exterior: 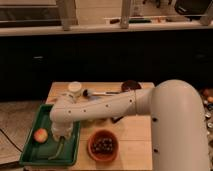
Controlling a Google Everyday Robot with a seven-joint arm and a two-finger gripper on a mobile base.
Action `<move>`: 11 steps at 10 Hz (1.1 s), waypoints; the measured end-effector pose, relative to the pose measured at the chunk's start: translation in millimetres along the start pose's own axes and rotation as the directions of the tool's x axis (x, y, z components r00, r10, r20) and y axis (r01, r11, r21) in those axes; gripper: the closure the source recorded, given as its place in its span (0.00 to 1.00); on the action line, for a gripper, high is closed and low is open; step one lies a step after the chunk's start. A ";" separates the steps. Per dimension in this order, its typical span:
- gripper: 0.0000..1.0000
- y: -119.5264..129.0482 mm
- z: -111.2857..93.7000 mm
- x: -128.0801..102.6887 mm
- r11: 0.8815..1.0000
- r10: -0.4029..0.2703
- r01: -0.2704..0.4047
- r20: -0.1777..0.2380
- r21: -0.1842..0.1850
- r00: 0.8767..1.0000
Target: Place pepper in tray
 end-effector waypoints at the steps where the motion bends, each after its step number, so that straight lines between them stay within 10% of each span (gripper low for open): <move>1: 0.92 0.4 0.3 -0.1 1.000 -0.004 0.004 0.001 0.001 1.000; 8: 0.24 -0.7 -6.0 1.6 1.000 0.005 -0.005 -0.015 0.008 1.000; 11: 0.20 -1.0 -10.3 1.9 1.000 0.002 -0.002 -0.020 0.001 1.000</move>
